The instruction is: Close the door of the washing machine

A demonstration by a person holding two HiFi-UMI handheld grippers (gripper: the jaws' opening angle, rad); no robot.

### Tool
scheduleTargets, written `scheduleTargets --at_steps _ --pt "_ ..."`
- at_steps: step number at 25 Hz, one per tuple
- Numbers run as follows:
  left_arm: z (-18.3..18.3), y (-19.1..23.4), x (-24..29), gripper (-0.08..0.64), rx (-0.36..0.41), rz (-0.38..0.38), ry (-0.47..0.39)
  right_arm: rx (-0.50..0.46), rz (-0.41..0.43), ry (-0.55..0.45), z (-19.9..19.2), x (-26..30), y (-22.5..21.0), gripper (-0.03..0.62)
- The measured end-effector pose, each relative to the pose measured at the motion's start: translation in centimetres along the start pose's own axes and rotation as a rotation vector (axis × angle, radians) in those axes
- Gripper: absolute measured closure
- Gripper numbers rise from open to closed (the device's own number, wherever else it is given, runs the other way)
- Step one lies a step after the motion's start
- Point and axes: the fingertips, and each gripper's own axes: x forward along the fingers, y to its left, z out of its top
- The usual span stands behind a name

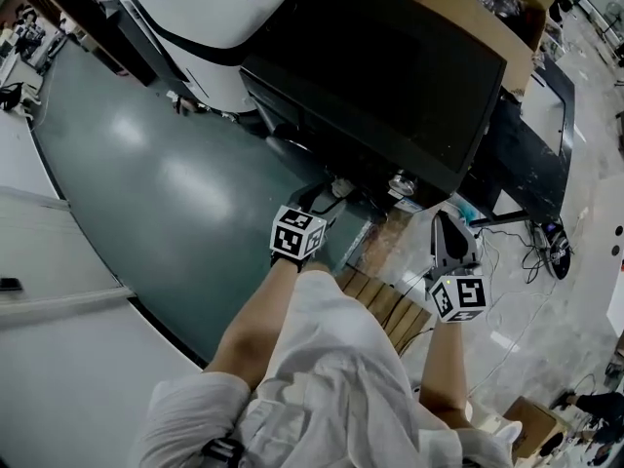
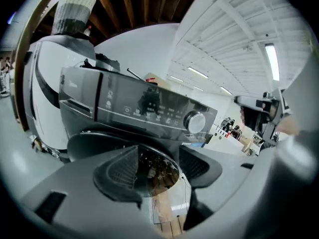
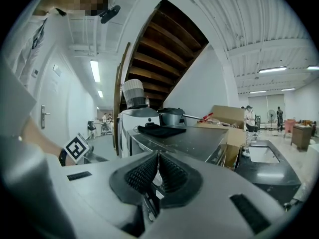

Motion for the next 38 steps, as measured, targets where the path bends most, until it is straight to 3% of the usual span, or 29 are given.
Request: scheduleTargets --at_steps 6,9,14,18,22,27,38 --pt "4.1 1.9 -11.5 0.303 -0.047 0.097 -0.157 0.006 -0.006 -0.027 1.5 -2.9 1.4 0.561" --pt "6.8 1.7 -16.4 0.313 -0.069 0.103 -0.239 -0.005 0.001 -0.06 3.1 -3.8 2.5 0.561" --pt "13.0 -0.5 -23.1 0.419 0.022 0.109 -0.425 -0.034 0.014 -0.122 5.9 -5.2 4.1 0.561" --pt "15.7 -2.1 -27.5 0.52 0.093 0.143 -0.521 -0.044 0.017 -0.164 7.9 -6.5 4.9 0.561" --pt "16.8 -3.0 -31.5 0.532 0.118 0.185 -0.591 -0.045 0.023 -0.191 9.4 -7.9 5.4 0.561" --pt "16.9 -3.4 -34.0 0.534 0.139 0.225 -0.626 -0.045 0.031 -0.193 9.9 -8.9 5.6 0.561" --pt "16.3 -2.3 -35.1 0.543 0.165 0.226 -0.624 -0.05 0.012 -0.187 10.9 -7.5 6.2 0.565"
